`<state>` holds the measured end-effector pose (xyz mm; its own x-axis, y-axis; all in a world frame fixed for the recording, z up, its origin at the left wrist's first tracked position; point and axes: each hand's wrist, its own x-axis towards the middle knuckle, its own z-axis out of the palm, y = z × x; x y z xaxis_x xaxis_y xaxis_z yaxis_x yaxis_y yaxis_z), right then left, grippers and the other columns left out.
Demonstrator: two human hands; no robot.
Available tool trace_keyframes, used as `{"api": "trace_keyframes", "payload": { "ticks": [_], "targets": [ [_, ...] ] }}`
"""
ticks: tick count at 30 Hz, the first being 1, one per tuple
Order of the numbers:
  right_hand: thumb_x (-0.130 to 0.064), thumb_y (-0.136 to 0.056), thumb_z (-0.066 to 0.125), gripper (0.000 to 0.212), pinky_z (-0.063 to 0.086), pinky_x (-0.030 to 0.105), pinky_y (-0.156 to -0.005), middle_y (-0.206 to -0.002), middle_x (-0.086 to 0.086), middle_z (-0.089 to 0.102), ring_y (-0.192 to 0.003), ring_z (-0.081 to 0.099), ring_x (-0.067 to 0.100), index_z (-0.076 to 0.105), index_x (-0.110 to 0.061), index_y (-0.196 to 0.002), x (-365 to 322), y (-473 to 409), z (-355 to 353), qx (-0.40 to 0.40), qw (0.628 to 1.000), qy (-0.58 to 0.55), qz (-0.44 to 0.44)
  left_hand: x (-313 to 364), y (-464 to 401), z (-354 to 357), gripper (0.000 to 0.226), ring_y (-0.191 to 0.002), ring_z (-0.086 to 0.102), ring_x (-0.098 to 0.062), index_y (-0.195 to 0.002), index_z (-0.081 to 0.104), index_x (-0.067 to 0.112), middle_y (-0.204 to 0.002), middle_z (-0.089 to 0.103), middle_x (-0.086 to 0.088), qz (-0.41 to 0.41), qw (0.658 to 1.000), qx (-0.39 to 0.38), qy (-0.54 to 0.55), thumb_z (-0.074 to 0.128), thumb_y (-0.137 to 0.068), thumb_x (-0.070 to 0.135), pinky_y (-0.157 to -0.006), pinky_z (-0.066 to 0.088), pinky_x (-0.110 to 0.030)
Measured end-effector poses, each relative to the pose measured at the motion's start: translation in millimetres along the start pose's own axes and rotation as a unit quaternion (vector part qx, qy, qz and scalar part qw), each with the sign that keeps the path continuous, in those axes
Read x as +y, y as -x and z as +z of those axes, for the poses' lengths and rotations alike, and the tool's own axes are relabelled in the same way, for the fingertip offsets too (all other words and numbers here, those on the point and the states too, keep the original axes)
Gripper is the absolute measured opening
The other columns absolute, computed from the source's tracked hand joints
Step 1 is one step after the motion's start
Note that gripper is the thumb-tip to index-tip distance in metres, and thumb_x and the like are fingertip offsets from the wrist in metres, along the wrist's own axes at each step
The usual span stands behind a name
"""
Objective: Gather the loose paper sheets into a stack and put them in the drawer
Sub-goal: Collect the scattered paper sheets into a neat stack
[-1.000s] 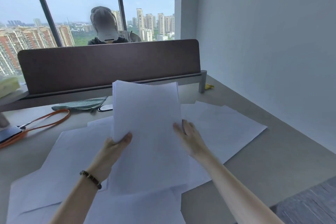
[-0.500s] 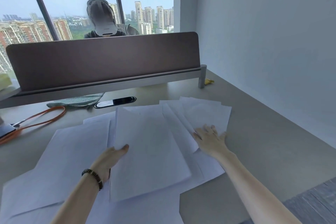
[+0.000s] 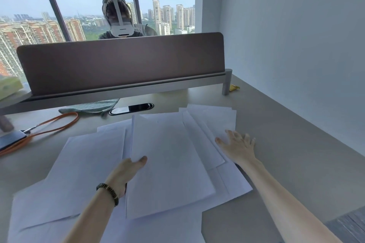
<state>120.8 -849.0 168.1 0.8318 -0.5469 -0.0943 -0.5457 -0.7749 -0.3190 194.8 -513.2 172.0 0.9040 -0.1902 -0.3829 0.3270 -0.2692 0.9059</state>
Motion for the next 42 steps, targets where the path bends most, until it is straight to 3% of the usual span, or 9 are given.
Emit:
{"api": "trace_keyframes", "payload": {
  "ticks": [4,10,18,23,28,32,35,39,42],
  "targets": [
    [-0.068,-0.092,0.034,0.072,0.007,0.058,-0.12,-0.163,-0.001,0.028,-0.151,0.014,0.038,0.028,-0.032,-0.154,-4,2,-3,-0.016,0.999,-0.019,-0.021,2,4,1,0.034,-0.1,0.069,-0.035,-0.11,0.069,0.003,-0.106,0.074,-0.017,-0.001,1.0,0.005,-0.006,0.068,-0.092,0.031,-0.098,0.052,-0.051],
    [-0.041,-0.083,0.065,0.064,0.033,0.043,-0.103,-0.136,0.019,0.046,-0.132,0.034,0.037,0.04,-0.02,-0.138,-24,-1,0,0.005,0.996,-0.088,0.031,-35,-40,-14,0.114,-0.121,0.06,-0.032,-0.136,0.056,0.009,-0.13,0.065,-0.009,0.001,1.0,-0.007,-0.004,0.081,-0.047,0.076,-0.106,0.045,-0.052],
    [-0.012,-0.083,0.077,0.086,0.042,0.033,-0.099,-0.147,0.014,0.044,-0.133,0.047,0.032,0.028,-0.013,-0.153,-31,-5,-13,0.018,0.938,-0.34,0.056,-18,-18,-8,0.089,-0.106,0.067,-0.032,-0.113,0.068,0.009,-0.112,0.073,-0.012,0.013,0.999,-0.014,-0.027,0.074,-0.046,0.068,-0.102,0.048,-0.052],
    [-0.008,-0.072,0.077,0.044,0.054,0.037,-0.077,-0.103,0.016,0.071,-0.088,0.07,0.033,0.064,0.007,-0.111,-23,-8,-15,0.015,0.848,-0.516,0.117,-16,-15,-7,0.088,-0.106,0.067,-0.032,-0.115,0.066,0.007,-0.113,0.072,-0.013,0.01,0.999,-0.001,-0.039,0.074,-0.051,0.067,-0.102,0.049,-0.052],
    [-0.002,-0.087,0.069,0.012,0.057,0.046,-0.082,-0.093,0.017,0.075,-0.081,0.072,0.031,0.072,0.002,-0.098,-24,1,-41,-0.013,0.855,-0.515,0.066,-18,-19,-9,0.085,-0.112,0.064,-0.033,-0.121,0.064,0.008,-0.119,0.07,-0.012,-0.002,1.0,-0.005,-0.021,0.078,-0.061,0.065,-0.103,0.048,-0.052],
    [-0.012,-0.091,0.068,0.014,0.058,0.047,-0.085,-0.101,0.01,0.074,-0.091,0.071,0.031,0.069,-0.006,-0.103,-34,15,-83,0.004,0.869,-0.495,0.006,-3,2,1,0.034,-0.104,0.067,-0.033,-0.107,0.068,0.004,-0.11,0.072,-0.016,0.002,1.0,0.002,-0.025,0.068,-0.091,0.034,-0.099,0.051,-0.045],
    [-0.016,-0.093,0.065,0.01,0.054,0.034,-0.071,-0.099,0.007,0.071,-0.086,0.068,0.026,0.066,-0.01,-0.102,-45,32,-118,0.007,0.857,-0.514,-0.043,-2,7,2,0.029,-0.1,0.064,-0.027,-0.101,0.064,0.009,-0.111,0.068,-0.013,0.006,1.0,0.0,-0.018,0.069,-0.09,0.035,-0.086,0.05,-0.034],
    [-0.021,-0.093,0.066,0.023,0.056,0.049,-0.085,-0.112,0.015,0.074,-0.097,0.072,0.033,0.07,-0.009,-0.113,-59,54,-150,-0.01,0.825,-0.553,-0.115,-2,9,-1,0.027,-0.102,0.063,-0.023,-0.108,0.062,0.012,-0.111,0.068,-0.006,0.005,1.0,-0.007,0.002,0.064,-0.094,0.035,-0.093,0.049,-0.036],
    [-0.015,-0.093,0.067,0.025,0.059,0.043,-0.082,-0.111,0.011,0.076,-0.093,0.073,0.029,0.07,-0.009,-0.118,-64,65,-163,-0.038,0.79,-0.592,-0.153,-1,9,-1,0.023,-0.084,0.072,-0.015,-0.104,0.063,0.011,-0.086,0.076,0.003,-0.001,0.999,-0.031,0.043,0.059,-0.098,0.033,-0.068,0.056,-0.023]
  ]
}}
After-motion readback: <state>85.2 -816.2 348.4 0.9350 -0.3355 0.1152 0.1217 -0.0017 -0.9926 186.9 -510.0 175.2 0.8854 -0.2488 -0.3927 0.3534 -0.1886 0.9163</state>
